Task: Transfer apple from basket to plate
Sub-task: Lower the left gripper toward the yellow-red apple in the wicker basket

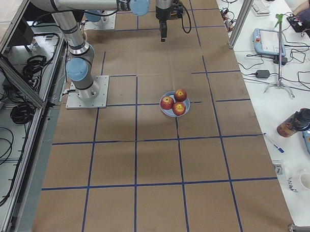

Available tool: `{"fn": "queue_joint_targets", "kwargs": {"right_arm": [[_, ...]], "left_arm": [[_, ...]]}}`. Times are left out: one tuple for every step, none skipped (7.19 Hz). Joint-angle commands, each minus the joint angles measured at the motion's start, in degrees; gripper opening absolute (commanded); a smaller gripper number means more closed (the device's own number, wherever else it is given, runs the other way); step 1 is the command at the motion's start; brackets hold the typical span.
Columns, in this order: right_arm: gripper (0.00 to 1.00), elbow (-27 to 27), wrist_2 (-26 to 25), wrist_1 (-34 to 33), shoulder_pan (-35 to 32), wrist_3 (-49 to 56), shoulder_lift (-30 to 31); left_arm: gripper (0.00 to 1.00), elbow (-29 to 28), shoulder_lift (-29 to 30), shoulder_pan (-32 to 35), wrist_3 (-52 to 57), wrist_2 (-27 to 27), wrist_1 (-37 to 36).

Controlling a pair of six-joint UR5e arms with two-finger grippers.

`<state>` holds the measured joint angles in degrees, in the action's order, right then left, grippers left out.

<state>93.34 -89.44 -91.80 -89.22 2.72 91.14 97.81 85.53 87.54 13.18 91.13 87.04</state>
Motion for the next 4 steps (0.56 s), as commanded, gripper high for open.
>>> {"fn": "queue_joint_targets", "kwargs": {"right_arm": [[1.0,0.0,-0.12,0.04,-0.08,0.0,0.0],[1.0,0.0,-0.13,0.13,0.01,0.0,0.09],[1.0,0.0,-0.13,0.04,0.01,0.0,0.0],[1.0,-0.09,-0.04,0.04,0.01,0.0,0.0]], "left_arm": [[0.99,0.01,0.08,-0.08,0.26,0.01,0.06],[0.99,-0.42,0.08,0.0,0.61,-0.08,-0.03],[0.99,-0.34,0.08,0.0,0.18,-0.17,-0.03],[0.99,-1.12,-0.36,0.09,-0.09,-1.04,-0.21]]}}
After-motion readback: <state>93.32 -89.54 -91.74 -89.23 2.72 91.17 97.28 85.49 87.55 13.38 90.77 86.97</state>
